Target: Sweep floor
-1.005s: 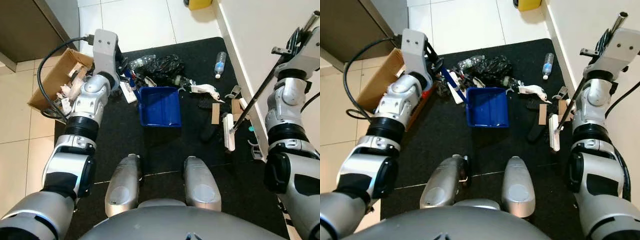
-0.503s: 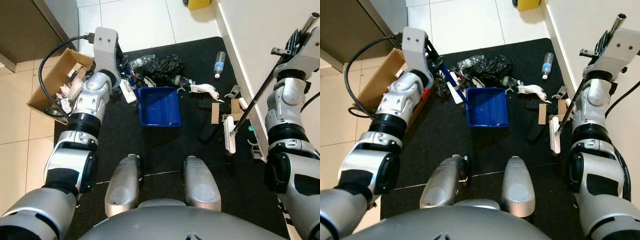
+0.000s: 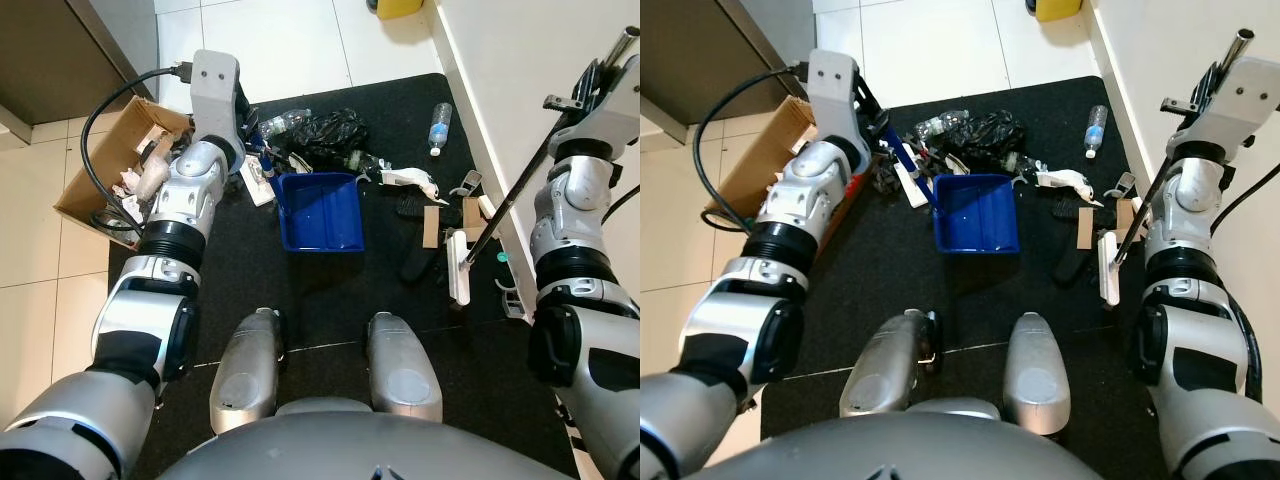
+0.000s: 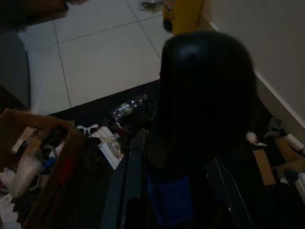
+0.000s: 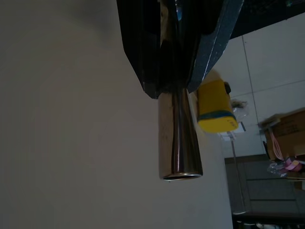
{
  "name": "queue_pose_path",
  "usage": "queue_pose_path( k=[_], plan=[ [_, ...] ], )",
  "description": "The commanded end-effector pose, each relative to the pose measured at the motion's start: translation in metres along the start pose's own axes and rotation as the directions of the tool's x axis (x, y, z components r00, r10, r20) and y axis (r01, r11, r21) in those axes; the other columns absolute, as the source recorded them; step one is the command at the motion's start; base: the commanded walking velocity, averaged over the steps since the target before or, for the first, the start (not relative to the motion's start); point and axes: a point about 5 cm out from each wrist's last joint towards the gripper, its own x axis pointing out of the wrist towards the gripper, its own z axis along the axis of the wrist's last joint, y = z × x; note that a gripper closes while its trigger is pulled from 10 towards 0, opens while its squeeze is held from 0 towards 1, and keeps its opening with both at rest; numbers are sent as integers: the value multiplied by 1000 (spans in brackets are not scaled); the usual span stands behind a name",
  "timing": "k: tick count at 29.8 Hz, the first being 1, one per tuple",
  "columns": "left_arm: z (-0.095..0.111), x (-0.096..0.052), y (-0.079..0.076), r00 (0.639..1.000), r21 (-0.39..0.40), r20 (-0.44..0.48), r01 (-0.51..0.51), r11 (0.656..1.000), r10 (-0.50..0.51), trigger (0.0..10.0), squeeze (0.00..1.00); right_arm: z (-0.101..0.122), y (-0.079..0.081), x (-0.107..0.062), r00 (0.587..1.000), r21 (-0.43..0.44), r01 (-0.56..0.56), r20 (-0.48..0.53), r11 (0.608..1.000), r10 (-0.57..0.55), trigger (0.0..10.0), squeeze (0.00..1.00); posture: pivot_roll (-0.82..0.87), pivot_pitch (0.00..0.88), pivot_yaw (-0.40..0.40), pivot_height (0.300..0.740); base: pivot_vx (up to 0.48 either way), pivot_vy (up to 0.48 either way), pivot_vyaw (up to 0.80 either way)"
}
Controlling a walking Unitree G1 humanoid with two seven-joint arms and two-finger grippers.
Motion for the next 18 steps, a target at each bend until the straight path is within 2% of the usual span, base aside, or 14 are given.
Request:
queue_pose_path(
  k=[1,8,12,15,18],
  plan=[
    [3,3,-6,1000,7,11,16,1000,-16,10000,0,4,-2,2,1000,4,7,15,1000,-7,10000,0,31,34,61,740,0,-446,-800],
    [3,3,-6,1000,-2,12,16,1000,-16,10000,0,5,-3,2,1000,5,10,15,1000,-10,10000,0,31,35,60,740,0,-437,-800],
    [3,3,-6,1000,-3,12,11,1000,-11,10000,0,4,-4,2,1000,4,12,11,1000,-12,10000,0,33,35,59,740,244,-359,-800],
    [2,3,-5,1000,-4,11,7,1000,-7,10000,0,4,-4,2,1000,4,12,10,1000,-12,10000,0,32,37,59,740,241,-273,-800],
    [2,3,-4,1000,-4,10,3,1000,-3,10000,0,4,-4,2,1000,4,12,10,1000,-12,10000,0,32,37,59,740,0,-80,-800]
  ],
)
